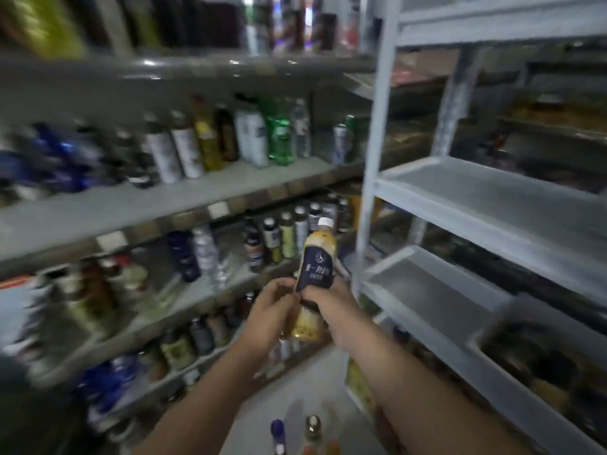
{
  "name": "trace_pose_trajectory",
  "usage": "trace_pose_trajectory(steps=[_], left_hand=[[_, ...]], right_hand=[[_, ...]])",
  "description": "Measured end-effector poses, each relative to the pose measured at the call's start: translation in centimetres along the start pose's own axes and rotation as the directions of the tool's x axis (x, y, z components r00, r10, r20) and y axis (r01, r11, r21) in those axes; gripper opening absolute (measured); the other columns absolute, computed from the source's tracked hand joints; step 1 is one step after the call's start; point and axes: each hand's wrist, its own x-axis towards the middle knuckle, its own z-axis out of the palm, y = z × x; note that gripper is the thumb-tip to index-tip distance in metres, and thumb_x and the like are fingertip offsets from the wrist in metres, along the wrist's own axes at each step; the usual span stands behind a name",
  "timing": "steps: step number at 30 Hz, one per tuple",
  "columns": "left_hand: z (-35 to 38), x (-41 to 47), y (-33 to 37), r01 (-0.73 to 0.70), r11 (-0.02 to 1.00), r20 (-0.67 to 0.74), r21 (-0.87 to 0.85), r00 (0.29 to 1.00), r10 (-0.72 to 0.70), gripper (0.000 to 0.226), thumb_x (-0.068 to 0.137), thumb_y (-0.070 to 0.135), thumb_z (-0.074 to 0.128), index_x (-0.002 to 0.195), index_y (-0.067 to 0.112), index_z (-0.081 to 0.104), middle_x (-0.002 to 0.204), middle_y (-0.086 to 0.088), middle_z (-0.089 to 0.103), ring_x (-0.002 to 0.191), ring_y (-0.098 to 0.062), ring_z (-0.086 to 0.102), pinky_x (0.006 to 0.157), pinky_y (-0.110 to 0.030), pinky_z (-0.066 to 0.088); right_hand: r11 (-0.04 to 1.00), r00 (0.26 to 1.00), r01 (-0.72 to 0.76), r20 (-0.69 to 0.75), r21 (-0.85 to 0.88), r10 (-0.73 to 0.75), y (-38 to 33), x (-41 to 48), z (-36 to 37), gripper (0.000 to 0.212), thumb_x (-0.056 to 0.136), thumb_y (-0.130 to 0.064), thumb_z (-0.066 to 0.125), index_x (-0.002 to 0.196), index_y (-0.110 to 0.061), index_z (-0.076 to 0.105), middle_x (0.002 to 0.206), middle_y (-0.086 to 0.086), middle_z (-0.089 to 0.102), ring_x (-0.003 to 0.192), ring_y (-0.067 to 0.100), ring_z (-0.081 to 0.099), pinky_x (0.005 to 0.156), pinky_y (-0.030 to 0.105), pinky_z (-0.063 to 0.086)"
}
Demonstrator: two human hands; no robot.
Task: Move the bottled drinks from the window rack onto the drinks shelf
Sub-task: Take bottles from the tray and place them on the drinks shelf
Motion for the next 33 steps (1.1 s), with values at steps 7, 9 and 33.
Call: trace_pose_trajectory(steps=[7, 9, 33], left_hand=[[-16.1, -0.8, 5.4, -0.109, 0.994, -0.285, 0.012, 0.952, 0.108, 0.017, 0.095, 0.000, 0.050, 0.108, 0.002, 0.060, 0.098, -0.018, 0.068, 0.085, -0.024, 0.066, 0.079, -0.041, 0.054], [-18.9, -0.7, 6.3, -0.105, 0.994, -0.331, 0.037, 0.937, 0.111, 0.019, 0.095, 0.001, 0.051, 0.112, 0.003, 0.060, 0.106, -0.021, 0.068, 0.094, -0.033, 0.066, 0.088, -0.051, 0.052], [-26.7, 2.5, 9.4, -0.196, 0.979, -0.571, 0.063, 0.797, 0.196, 0.027, 0.081, 0.019, 0.062, 0.108, 0.018, 0.064, 0.106, -0.012, 0.071, 0.103, -0.034, 0.067, 0.090, -0.052, 0.055]], right_hand=[[0.976, 0.962, 0.180, 0.227, -0.125, -0.149, -1.3, 1.8, 17.5, 0.061, 0.043, -0.029, 0.079, 0.101, -0.027, 0.061, 0.088, -0.006, 0.076, 0.080, 0.009, 0.072, 0.065, 0.024, 0.056], [0.968, 0.942, 0.214, 0.292, -0.129, -0.169, -1.5, 2.2, 20.5, 0.057, 0.050, -0.024, 0.080, 0.102, -0.032, 0.059, 0.087, -0.015, 0.075, 0.076, 0.000, 0.071, 0.059, 0.015, 0.053], [0.871, 0.792, 0.439, 0.552, -0.222, -0.259, -6.0, 7.6, 30.1, 0.039, 0.063, -0.021, 0.079, 0.098, -0.031, 0.064, 0.089, -0.010, 0.074, 0.085, 0.007, 0.070, 0.076, 0.035, 0.059]])
